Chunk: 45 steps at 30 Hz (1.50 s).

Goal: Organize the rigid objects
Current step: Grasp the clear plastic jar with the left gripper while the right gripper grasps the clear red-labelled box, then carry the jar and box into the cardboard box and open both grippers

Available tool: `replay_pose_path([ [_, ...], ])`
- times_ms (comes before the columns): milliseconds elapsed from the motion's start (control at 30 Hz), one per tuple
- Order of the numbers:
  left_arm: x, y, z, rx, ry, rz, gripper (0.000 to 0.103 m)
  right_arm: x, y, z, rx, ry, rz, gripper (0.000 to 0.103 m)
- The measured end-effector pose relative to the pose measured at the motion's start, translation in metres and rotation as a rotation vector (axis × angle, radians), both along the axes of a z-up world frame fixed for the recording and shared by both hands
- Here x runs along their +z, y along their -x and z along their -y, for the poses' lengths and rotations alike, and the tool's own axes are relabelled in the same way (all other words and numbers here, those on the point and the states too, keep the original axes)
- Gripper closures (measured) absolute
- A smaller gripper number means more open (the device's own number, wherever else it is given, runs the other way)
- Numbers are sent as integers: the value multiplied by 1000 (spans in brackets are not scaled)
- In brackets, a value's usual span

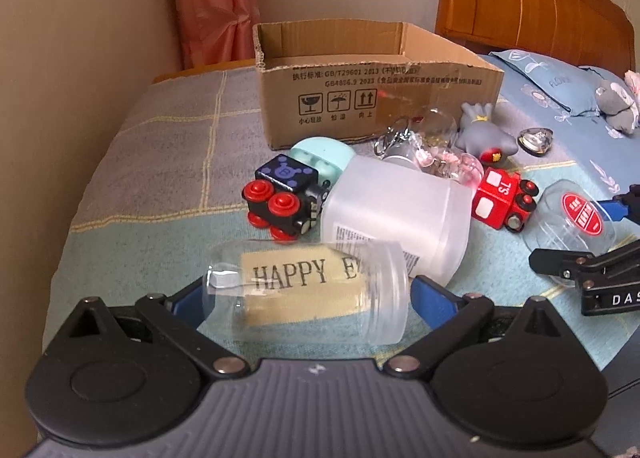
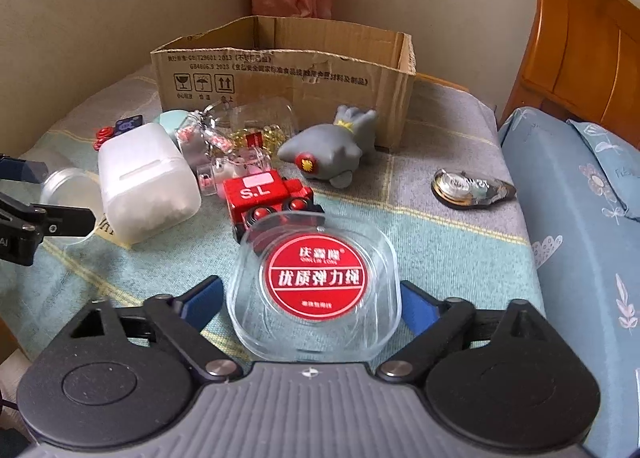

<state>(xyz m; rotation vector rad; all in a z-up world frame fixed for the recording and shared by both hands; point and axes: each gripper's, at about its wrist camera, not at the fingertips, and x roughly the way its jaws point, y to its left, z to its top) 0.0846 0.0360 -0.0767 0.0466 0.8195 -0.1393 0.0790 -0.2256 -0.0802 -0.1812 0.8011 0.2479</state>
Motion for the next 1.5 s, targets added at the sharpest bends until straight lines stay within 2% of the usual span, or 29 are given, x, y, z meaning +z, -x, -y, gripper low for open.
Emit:
replay_pose_path([
  [167, 2, -1, -2, 0, 0, -7, 10, 3, -3, -5, -5, 38, -16, 23],
  [433, 10, -3, -6, -52, -14, -42, 12, 10, 1, -5, 45, 42, -45, 24],
  [833, 63, -18, 0, -204, -77, -39, 12, 52, 0, -7, 177, 27, -13, 24],
  [1067, 94, -59, 9, -261, -61, -40, 12, 92, -23, -5, 216, -21, 56, 24],
  [1233, 109, -105, 21, -284, -107, -4, 12, 116, -53, -4, 216, -47, 100, 24],
  [1500, 121, -191, 31, -280, -85, 4, 12, 133, -96, -4, 196, -38, 123, 24],
])
